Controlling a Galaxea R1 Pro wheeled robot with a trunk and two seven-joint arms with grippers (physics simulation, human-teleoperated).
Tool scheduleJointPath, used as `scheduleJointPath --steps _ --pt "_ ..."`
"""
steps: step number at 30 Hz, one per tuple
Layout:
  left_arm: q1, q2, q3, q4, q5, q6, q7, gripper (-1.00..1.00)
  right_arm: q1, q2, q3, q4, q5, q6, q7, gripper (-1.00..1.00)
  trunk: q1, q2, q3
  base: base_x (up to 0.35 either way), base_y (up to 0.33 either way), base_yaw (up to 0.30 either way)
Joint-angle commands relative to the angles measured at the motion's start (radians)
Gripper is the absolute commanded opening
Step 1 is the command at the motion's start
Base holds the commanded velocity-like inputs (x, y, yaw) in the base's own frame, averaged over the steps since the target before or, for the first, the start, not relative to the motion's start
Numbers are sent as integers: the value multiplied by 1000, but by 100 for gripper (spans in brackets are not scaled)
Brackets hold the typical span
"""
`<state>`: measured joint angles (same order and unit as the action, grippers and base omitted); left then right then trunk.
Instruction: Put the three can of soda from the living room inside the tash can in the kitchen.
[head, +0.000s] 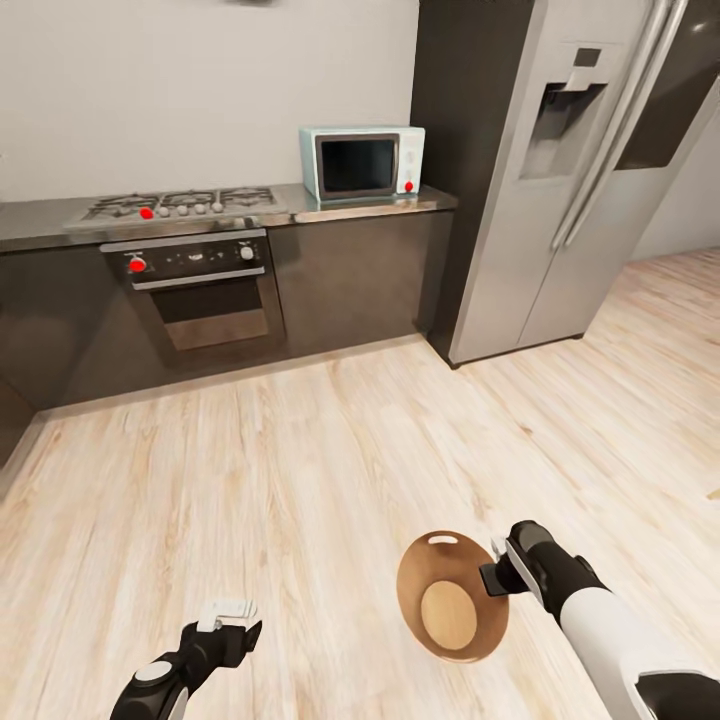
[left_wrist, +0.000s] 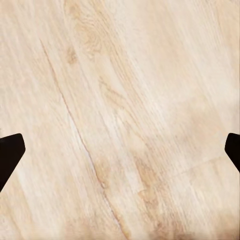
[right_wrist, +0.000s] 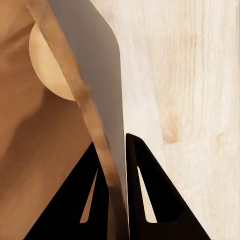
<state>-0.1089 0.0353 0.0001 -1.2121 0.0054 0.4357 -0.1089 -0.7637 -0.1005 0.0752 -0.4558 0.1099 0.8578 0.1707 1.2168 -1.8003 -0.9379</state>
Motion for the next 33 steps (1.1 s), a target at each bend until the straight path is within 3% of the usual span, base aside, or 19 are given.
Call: scheduleJointPath --steps 1,21,28,33 --pt "0 0 0 0 0 0 0 100 0 0 -1 0 -13 -1 7 -100 -4 7 5 0 0 0" --pt "0 0 0 2 0 0 0 100 13 -3 -2 -4 -14 -17 10 -100 -81 147 99 0 0 0" --pt "0 0 0 2 -1 0 0 100 54 -6 -2 -4 -13 -100 8 -100 -107 196 132 0 0 0" --pt "0 0 0 3 -2 1 2 100 66 -7 -2 -4 -12 -118 7 -100 -127 231 156 0 0 0"
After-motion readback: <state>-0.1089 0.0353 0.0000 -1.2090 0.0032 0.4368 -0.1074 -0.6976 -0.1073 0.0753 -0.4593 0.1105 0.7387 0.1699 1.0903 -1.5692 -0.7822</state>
